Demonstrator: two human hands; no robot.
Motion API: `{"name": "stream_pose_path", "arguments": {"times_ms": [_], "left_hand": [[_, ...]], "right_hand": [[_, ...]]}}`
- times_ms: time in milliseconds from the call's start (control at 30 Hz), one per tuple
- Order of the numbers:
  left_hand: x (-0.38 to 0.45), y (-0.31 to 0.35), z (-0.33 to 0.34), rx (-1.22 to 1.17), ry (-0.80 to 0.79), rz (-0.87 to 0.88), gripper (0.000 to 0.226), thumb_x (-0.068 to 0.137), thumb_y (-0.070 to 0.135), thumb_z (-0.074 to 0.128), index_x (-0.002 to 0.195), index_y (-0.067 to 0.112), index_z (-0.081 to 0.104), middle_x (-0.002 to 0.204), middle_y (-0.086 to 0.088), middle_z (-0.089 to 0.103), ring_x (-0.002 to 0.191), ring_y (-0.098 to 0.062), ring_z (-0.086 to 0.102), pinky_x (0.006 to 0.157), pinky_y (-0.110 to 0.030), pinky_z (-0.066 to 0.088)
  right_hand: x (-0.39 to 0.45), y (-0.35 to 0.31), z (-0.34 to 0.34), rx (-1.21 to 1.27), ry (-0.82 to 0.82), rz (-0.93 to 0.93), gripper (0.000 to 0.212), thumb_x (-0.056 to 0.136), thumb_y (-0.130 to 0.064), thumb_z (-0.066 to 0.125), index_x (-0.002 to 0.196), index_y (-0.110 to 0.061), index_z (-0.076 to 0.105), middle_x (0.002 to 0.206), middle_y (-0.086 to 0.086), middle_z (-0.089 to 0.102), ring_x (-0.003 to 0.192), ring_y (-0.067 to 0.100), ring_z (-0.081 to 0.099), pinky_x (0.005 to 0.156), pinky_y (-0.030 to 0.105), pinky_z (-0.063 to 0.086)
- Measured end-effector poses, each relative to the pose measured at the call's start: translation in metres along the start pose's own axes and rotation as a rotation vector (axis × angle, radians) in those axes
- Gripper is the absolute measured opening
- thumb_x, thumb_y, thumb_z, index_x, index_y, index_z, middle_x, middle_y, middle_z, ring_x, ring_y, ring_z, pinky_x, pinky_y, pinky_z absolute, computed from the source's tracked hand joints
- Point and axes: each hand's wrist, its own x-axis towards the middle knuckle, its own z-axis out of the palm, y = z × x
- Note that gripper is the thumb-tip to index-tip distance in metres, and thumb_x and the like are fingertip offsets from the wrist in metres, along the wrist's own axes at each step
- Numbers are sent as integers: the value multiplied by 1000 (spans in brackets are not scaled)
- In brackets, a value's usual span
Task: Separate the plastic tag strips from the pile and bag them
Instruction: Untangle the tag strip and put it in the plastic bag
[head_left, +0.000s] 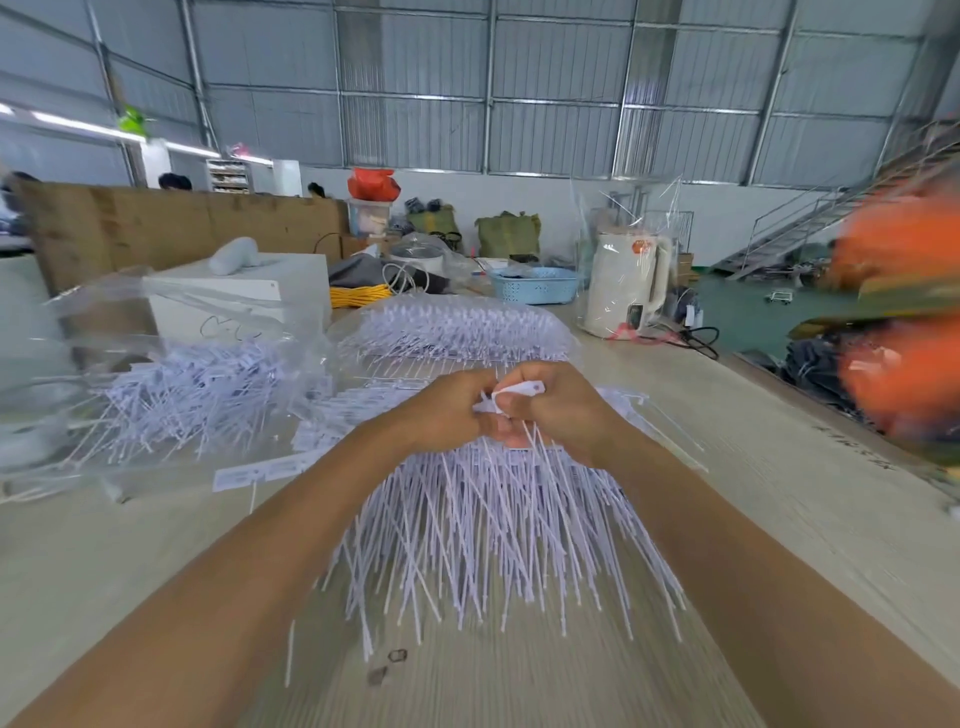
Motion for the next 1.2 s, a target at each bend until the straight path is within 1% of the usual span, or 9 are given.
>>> {"name": "stream_pose_path", "arguments": {"times_ms": [167,333,467,567,700,867,1033,1133,1200], "left_hand": [[-1,-1,-3,-64,-2,-103,43,80,32,73,113,19,48,88,8,51,84,-10,52,68,-25,40],[-4,-7,-5,-108,-41,-134,20,90,25,62,84,7,67,65,-1,63,59,-16,52,58,-26,42],[-6,-7,-3,-196,52,-142,44,93,29,56,51,21,63,45,7,49,45,-9,42,51,-21,33],[-2,-4,-4,-304,93,-227,60,93,25,59,33,20,55,36,10,43,35,-4,36,40,-15,28],[-2,5,-11,-378,74,-273,45,92,19,59,48,17,48,31,11,40,27,-2,30,33,-13,22],[-5,14,-16,-507,-36,-337,37,93,20,54,57,15,48,33,10,33,34,-8,17,42,-22,12],[-4,18,-17,-442,-30,-292,38,93,21,55,57,14,47,35,11,34,33,-8,19,41,-20,15],[-9,10,-20,-467,-97,-259,53,92,19,56,40,20,46,39,8,35,35,-9,21,43,-21,16],[-12,4,-23,-417,-70,-234,47,94,19,54,47,19,50,39,8,40,36,-8,28,42,-19,22]], "right_hand": [[5,3,-4,-37,113,-24,22,87,8,56,76,-11,57,61,7,54,41,5,50,43,19,40],[6,0,-10,-16,123,28,7,88,6,56,94,3,59,58,9,51,38,6,47,42,18,40],[5,-6,-10,-121,40,26,3,87,5,58,86,6,61,57,10,52,43,12,47,45,19,40],[6,-6,-6,-204,105,-5,12,86,5,59,76,-3,58,57,9,52,49,14,48,48,24,40],[6,2,-4,-232,171,-122,9,84,5,60,81,-4,59,58,4,51,51,14,47,52,26,39],[6,7,-8,-332,217,-265,7,82,5,60,82,0,64,63,-6,53,56,3,45,49,9,34],[12,9,-9,-398,264,-223,14,85,2,56,80,-9,61,66,-4,53,57,6,47,46,8,34],[14,16,-38,-443,423,-68,9,89,-2,54,91,0,62,77,8,59,65,16,52,51,15,39],[11,16,-51,-290,422,27,10,88,-3,57,95,3,60,69,10,57,57,17,52,47,18,40]]}}
